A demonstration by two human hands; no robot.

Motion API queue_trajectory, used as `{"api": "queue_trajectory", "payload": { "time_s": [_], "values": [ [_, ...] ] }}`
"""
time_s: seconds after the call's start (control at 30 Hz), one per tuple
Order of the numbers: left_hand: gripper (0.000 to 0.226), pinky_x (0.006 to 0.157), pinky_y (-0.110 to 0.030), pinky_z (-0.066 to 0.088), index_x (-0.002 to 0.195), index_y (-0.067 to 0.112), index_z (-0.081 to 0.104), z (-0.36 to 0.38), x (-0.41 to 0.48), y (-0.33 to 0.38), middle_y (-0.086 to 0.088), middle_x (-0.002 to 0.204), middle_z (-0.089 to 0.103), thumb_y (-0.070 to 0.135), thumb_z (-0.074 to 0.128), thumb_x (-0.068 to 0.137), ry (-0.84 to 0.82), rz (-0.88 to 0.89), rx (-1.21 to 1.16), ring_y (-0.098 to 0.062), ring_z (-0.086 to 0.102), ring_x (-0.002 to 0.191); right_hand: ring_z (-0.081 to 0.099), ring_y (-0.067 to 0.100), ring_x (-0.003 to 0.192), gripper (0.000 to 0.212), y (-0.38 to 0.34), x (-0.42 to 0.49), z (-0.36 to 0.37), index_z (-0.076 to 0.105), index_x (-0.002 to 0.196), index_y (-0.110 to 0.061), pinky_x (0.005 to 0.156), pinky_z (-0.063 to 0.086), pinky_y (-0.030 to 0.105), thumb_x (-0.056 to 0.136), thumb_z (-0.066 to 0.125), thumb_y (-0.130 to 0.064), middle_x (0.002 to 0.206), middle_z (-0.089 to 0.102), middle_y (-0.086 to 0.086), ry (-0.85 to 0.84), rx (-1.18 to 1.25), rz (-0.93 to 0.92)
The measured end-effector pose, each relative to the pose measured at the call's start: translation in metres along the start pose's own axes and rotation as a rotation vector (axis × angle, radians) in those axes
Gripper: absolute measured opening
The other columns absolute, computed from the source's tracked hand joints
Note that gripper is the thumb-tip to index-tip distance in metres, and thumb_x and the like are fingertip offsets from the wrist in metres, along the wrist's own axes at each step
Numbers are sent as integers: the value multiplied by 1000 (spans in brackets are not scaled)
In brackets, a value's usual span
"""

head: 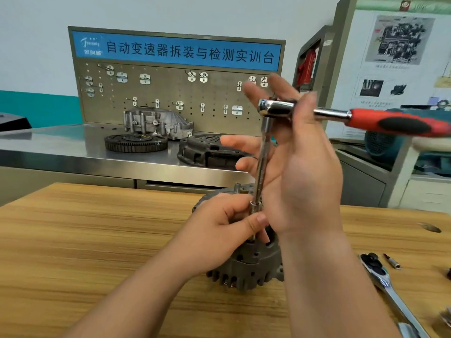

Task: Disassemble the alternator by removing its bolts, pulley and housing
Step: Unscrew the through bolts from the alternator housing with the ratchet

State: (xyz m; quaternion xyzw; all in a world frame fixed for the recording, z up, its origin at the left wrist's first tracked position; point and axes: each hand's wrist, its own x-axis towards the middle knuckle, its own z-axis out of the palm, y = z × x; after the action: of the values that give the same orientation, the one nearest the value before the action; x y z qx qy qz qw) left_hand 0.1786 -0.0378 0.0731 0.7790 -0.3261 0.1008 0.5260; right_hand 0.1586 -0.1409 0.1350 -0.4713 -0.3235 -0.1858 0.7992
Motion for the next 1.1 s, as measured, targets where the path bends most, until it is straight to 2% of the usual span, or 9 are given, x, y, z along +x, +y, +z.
{"api": "queue_trajectory", "payload": {
  "time_s": [0.1, 0.17, 0.23, 0.37, 0.5, 0.63, 0.83, 0.97, 1.1],
  "values": [
    [32, 74, -34, 51, 101, 7, 66, -1, -1, 5, 1, 80, 71, 31, 48, 90, -31, 28, -34, -19, 63, 78, 66, 17, 54, 49, -3, 4, -6, 57, 113, -16, 43, 47, 19, 103, 21, -47, 95, 75, 5, -7, 90, 126],
    [34, 83, -40, 51, 103, 5, 63, -1, -1, 6, -7, 89, 70, 31, 45, 90, -39, 27, -32, -23, 63, 87, 64, 15, 52, 49, -3, 4, -8, 59, 112, -17, 42, 46, 18, 103, 22, -47, 90, 75, 5, 0, 113, 134],
    [35, 83, -49, 49, 100, 2, 63, -2, -1, 5, -15, 91, 66, 31, 45, 89, -25, 34, 15, -29, 61, 88, 64, 15, 54, 40, 0, 2, -7, 60, 112, -22, 43, 46, 19, 101, 29, -45, 92, 74, 4, 24, 103, 95],
    [23, 84, -33, 53, 103, 6, 68, -3, 1, 3, 0, 96, 74, 20, 51, 95, 13, 21, 11, -17, 67, 91, 68, 17, 68, 23, 3, 0, -1, 63, 115, -31, 48, 48, 20, 98, 48, -31, 110, 68, 1, 68, -59, -89],
    [15, 81, -50, 51, 101, 11, 68, -2, 0, 0, -10, 91, 74, 8, 54, 95, 37, -13, -45, -36, 66, 88, 69, 20, 75, 24, 3, -2, 5, 63, 115, -28, 52, 48, 20, 95, 50, -23, 116, 66, -3, 44, -234, -255],
    [16, 78, -63, 47, 102, 5, 66, -2, -1, 3, -35, 92, 62, 16, 55, 96, 12, -1, -90, -49, 59, 82, 70, 19, 70, 25, 4, -3, 5, 61, 113, -29, 49, 49, 19, 98, 40, -32, 125, 65, -1, 22, -109, -146],
    [33, 77, -56, 46, 104, 4, 64, 0, -2, 6, -34, 88, 59, 28, 48, 88, -41, 20, -96, -45, 55, 79, 67, 17, 55, 39, 0, 1, -3, 55, 114, -19, 43, 47, 20, 103, 26, -42, 97, 75, 3, 44, 97, 59],
    [18, 79, -59, 48, 103, 6, 67, 1, -1, 5, -29, 93, 66, 16, 53, 97, -16, -27, -97, -47, 59, 84, 69, 18, 67, 26, 4, -2, 3, 59, 119, -30, 44, 47, 18, 100, 41, -34, 112, 70, -5, 92, -5, -67],
    [14, 76, -50, 48, 92, 17, 70, 1, 0, 4, -19, 90, 70, 9, 57, 92, 15, -43, -67, -42, 61, 86, 71, 17, 79, 25, 5, -2, 8, 61, 115, -35, 50, 48, 16, 93, 54, -23, 120, 66, -9, 74, -152, -216]
  ]
}}
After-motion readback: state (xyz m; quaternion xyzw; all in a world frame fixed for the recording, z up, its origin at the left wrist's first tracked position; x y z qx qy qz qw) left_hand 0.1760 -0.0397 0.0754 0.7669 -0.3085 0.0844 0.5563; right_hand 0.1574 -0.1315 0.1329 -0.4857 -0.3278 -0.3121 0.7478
